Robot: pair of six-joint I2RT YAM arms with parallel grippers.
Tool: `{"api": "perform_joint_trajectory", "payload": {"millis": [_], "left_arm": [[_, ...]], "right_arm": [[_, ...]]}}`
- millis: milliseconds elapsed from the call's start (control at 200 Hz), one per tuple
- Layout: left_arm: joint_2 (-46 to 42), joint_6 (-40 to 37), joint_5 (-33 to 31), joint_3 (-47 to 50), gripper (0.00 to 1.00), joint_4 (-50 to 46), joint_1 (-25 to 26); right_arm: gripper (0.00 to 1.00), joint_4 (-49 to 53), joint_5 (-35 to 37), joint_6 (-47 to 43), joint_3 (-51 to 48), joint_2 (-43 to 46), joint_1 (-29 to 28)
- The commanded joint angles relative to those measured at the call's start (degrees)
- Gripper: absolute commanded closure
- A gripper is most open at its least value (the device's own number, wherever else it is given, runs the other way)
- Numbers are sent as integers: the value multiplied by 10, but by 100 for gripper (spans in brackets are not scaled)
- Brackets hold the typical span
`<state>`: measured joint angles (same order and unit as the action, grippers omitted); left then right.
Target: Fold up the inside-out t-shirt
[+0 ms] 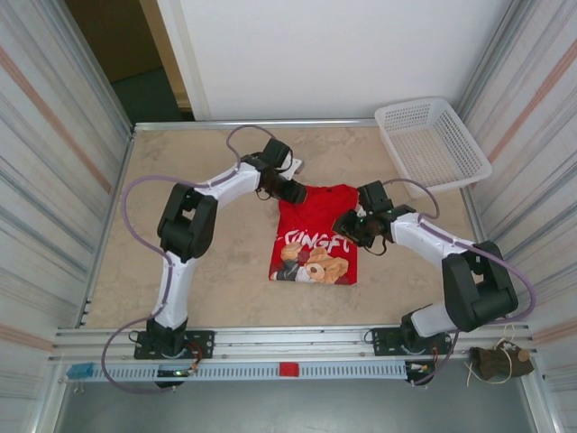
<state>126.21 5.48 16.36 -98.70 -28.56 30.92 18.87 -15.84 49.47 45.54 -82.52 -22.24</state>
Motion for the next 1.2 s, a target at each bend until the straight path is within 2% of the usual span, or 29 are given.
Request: {"api": "perform_joint_trajectory", "payload": {"millis": [0, 35, 130, 210, 245, 556, 902, 967, 1052, 1107, 1192], "left_arm": [[18, -17, -33, -29, 45, -7, 1], [25, -16, -37, -34, 46, -7, 2], [40, -15, -44, -48, 63, -7, 2], [44, -11, -45, -56, 91, -6, 2], [41, -7, -48, -58, 100, -4, 2], [-18, 71, -37, -29, 100, 68, -21], [19, 98, -32, -49, 100, 67, -39], [29, 99, -31, -54, 76, 60, -40], [33, 96, -39, -56, 54, 50, -43], [29, 95, -42, -56, 44, 45, -48], [5, 97, -44, -47, 36, 39, -57]], "right_arm": [[62, -16, 18, 27, -15, -11, -11], [62, -19, 19, 28, -17, -18, -15], [62, -23, 27, 28, -22, -32, -22], [62, -26, 35, 31, -29, -42, -23], [62, -25, 41, 33, -33, -45, -23], [62, -22, 70, 58, -61, -67, -22], [62, -17, 75, 60, -65, -71, -23], [62, -17, 65, 53, -59, -65, -22], [62, -8, 28, 19, -29, -52, -14], [62, 14, 13, -7, 5, -40, -3], [61, 50, 6, -43, 59, -14, 32]]}}
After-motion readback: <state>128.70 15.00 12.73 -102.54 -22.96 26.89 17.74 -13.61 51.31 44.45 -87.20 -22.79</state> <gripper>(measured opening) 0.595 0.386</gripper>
